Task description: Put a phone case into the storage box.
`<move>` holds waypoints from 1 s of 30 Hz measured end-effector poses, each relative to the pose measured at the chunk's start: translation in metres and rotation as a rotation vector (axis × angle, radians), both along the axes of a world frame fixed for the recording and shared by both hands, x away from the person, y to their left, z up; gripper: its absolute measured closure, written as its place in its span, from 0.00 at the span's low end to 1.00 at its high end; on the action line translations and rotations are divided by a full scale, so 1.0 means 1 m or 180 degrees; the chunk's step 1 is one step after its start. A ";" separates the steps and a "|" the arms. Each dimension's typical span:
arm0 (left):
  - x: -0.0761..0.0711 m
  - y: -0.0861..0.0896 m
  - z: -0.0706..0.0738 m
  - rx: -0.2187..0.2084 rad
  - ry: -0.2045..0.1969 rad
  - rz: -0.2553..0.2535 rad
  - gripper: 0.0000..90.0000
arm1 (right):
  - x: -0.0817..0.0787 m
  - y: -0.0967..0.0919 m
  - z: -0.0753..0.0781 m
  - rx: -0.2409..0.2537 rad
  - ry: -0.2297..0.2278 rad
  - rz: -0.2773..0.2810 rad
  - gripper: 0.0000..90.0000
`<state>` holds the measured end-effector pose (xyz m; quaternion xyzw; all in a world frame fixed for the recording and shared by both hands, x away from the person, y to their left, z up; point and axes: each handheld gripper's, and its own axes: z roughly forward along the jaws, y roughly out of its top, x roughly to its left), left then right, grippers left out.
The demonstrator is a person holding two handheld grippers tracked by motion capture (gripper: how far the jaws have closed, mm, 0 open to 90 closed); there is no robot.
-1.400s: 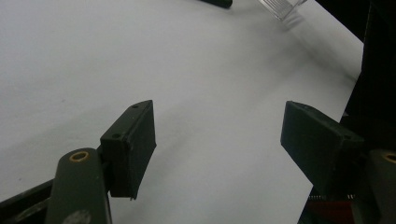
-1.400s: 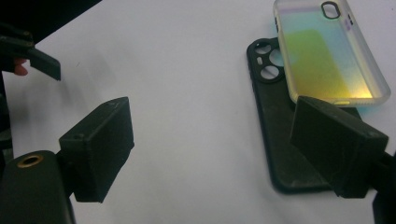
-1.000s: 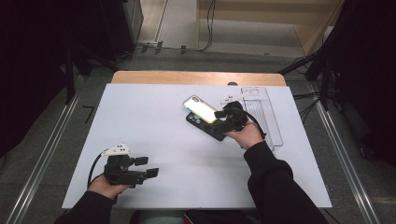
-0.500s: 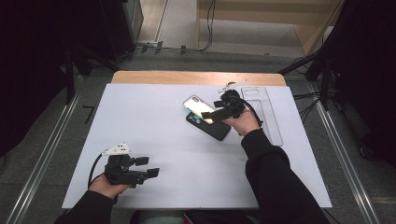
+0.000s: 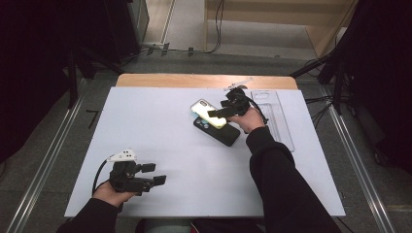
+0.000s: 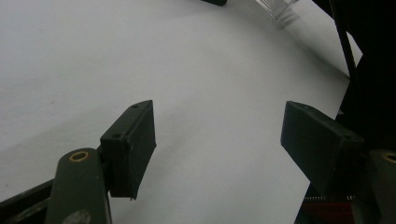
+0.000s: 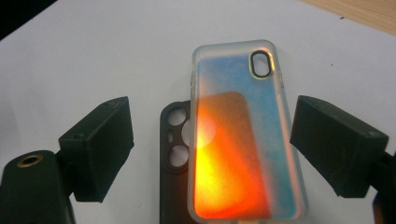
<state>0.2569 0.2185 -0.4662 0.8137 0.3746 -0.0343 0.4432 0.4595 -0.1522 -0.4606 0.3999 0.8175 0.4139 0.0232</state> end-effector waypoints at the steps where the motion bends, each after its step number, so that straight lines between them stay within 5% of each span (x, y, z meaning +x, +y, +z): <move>1: 0.000 0.000 0.000 -0.0007 0.0003 -0.0001 0.30 | 0.005 0.000 -0.003 0.0036 0.0032 -0.0011 0.07; 2: 0.000 0.000 0.000 -0.0007 0.0003 -0.0001 0.30 | 0.007 0.000 -0.004 0.0051 0.0036 0.0000 0.00; 13: 0.000 0.001 0.001 -0.0014 -0.0005 0.0000 0.30 | 0.016 0.002 -0.019 -0.0252 0.0106 -0.0026 0.00; 30: 0.000 0.001 0.001 0.0006 -0.0014 0.0004 0.30 | 0.018 0.010 -0.030 -0.0391 0.0172 0.0002 0.00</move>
